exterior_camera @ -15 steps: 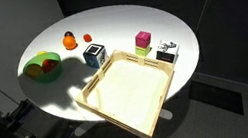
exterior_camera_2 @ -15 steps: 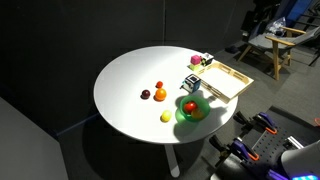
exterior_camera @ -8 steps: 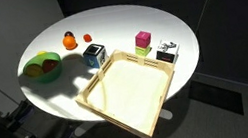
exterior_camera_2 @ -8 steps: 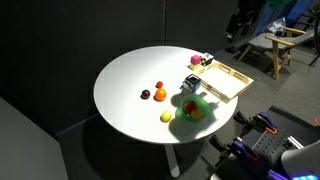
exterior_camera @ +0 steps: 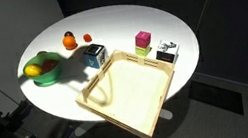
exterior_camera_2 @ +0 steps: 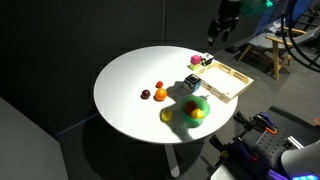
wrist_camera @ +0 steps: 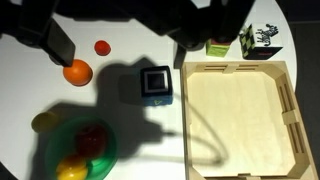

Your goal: Put the cube-shaped box on the tray

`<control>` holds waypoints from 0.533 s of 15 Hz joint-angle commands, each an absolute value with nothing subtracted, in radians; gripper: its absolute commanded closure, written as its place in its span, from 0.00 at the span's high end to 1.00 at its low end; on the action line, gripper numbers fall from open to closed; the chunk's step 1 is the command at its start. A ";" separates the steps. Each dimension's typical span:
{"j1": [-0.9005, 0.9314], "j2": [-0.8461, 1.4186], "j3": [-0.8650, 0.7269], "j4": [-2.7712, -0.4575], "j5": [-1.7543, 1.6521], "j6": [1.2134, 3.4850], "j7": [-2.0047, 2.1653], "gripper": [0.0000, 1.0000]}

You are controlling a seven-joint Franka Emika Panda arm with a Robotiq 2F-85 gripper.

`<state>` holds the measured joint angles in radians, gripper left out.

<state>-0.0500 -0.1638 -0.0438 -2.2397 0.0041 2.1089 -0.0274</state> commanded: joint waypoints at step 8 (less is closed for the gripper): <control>-0.056 0.170 -0.048 -1.992 0.035 2.147 -0.034 1.00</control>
